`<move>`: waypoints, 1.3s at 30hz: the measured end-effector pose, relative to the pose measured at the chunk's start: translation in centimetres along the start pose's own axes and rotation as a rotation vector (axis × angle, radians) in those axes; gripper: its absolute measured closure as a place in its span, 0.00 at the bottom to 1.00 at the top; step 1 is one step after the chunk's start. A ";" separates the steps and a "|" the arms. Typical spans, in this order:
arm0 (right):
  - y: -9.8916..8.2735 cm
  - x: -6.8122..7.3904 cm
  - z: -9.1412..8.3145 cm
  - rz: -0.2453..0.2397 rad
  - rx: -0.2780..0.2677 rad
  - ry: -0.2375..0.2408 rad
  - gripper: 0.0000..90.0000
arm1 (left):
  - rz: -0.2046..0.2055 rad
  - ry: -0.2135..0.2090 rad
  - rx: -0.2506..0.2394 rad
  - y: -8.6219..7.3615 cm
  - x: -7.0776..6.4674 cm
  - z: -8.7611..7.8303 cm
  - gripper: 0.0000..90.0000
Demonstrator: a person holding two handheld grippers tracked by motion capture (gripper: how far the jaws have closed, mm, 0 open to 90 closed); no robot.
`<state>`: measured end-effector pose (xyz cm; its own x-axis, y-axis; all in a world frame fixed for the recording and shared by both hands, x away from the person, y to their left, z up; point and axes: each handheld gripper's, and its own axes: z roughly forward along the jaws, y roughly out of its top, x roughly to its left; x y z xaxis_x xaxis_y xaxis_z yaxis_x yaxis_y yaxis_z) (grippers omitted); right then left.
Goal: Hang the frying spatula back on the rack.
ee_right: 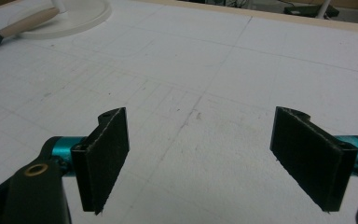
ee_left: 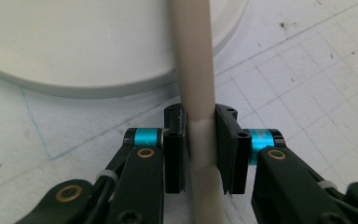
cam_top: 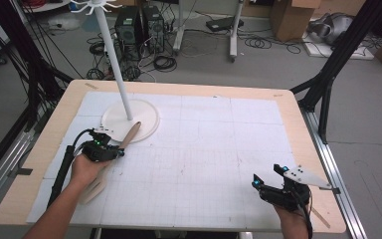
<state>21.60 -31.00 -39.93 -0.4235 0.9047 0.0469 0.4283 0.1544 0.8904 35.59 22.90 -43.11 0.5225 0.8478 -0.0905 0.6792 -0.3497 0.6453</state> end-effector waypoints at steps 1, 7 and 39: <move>0.0 0.0 0.0 -0.002 0.000 -0.001 0.20 | 0.008 -0.001 -0.007 0.0 0.0 0.0 0.83; 0.0 -0.1 -0.1 0.006 -0.003 -0.001 0.20 | 0.023 -0.016 -0.046 0.0 -0.2 -1.1 0.84; 0.2 0.2 -0.2 0.010 -0.010 0.002 0.20 | -0.037 -0.075 -0.546 -1.4 -0.6 -10.5 0.84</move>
<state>21.38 -30.87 -39.66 -0.4211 0.9053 0.0568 0.4244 0.1413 0.8944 28.94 27.07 -36.03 0.5524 0.8177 -0.1618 0.3422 -0.0455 0.9385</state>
